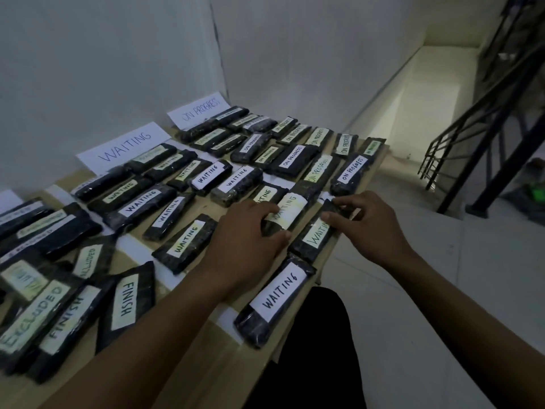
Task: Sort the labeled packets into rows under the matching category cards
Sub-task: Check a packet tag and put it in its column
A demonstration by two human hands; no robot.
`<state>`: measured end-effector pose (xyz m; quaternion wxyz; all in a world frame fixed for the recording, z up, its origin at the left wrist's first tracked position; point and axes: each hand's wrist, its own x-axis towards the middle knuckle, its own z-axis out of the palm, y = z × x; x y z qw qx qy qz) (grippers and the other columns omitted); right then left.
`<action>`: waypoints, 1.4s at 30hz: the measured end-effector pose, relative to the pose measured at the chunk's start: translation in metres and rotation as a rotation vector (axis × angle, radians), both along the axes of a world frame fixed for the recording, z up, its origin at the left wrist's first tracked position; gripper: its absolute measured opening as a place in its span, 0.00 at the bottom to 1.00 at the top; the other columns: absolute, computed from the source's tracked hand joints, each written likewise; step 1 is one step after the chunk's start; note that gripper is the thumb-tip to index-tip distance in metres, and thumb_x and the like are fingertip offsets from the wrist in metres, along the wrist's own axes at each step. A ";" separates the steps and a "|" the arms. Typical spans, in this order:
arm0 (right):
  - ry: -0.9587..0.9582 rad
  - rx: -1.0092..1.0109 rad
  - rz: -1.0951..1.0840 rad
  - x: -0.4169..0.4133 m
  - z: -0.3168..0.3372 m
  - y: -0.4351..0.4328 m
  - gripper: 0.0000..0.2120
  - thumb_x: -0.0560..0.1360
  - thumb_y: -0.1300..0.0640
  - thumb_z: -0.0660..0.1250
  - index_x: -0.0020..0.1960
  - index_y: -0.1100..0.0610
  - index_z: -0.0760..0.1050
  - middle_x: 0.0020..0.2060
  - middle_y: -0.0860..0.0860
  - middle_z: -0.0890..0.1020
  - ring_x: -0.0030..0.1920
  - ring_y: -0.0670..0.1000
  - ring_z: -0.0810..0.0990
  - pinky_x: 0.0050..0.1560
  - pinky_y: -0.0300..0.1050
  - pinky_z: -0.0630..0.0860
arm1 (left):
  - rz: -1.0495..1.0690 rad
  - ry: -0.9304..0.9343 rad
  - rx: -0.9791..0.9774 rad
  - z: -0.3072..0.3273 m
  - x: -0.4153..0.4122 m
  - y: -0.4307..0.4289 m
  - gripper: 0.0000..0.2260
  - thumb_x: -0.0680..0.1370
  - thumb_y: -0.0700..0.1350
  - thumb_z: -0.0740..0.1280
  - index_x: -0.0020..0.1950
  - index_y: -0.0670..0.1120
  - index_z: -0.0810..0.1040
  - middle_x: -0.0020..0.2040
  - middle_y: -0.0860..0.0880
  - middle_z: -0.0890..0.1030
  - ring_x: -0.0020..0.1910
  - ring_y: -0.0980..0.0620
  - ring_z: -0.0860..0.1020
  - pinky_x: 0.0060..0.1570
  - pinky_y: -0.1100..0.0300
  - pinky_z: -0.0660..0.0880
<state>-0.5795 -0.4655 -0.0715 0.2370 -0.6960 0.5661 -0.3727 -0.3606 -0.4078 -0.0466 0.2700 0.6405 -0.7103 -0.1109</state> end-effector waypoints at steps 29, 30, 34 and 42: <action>0.124 -0.420 0.706 0.042 0.004 0.063 0.16 0.71 0.47 0.70 0.55 0.55 0.82 0.47 0.51 0.76 0.48 0.52 0.75 0.45 0.49 0.73 | 0.141 -0.225 -0.023 0.003 0.047 0.079 0.13 0.73 0.53 0.69 0.55 0.52 0.79 0.50 0.53 0.74 0.50 0.52 0.73 0.48 0.53 0.74; 0.155 -0.430 0.713 0.044 0.003 0.064 0.16 0.72 0.47 0.69 0.54 0.55 0.82 0.47 0.51 0.76 0.48 0.52 0.75 0.45 0.50 0.73 | 0.147 -0.219 0.005 0.004 0.050 0.078 0.13 0.73 0.53 0.69 0.56 0.53 0.79 0.51 0.53 0.74 0.50 0.52 0.73 0.48 0.52 0.74; 0.226 -0.474 0.674 0.051 -0.001 0.061 0.15 0.76 0.49 0.63 0.53 0.57 0.82 0.48 0.51 0.76 0.49 0.52 0.75 0.45 0.50 0.73 | 0.146 -0.218 0.036 0.006 0.055 0.074 0.11 0.74 0.50 0.69 0.57 0.53 0.79 0.52 0.52 0.74 0.52 0.52 0.72 0.49 0.53 0.74; 0.312 -0.550 0.542 0.057 0.004 0.063 0.15 0.77 0.50 0.60 0.52 0.55 0.82 0.48 0.51 0.77 0.48 0.52 0.74 0.46 0.50 0.70 | 0.146 -0.105 -0.020 0.010 0.066 0.085 0.10 0.75 0.51 0.67 0.56 0.53 0.80 0.52 0.53 0.76 0.52 0.54 0.73 0.51 0.52 0.74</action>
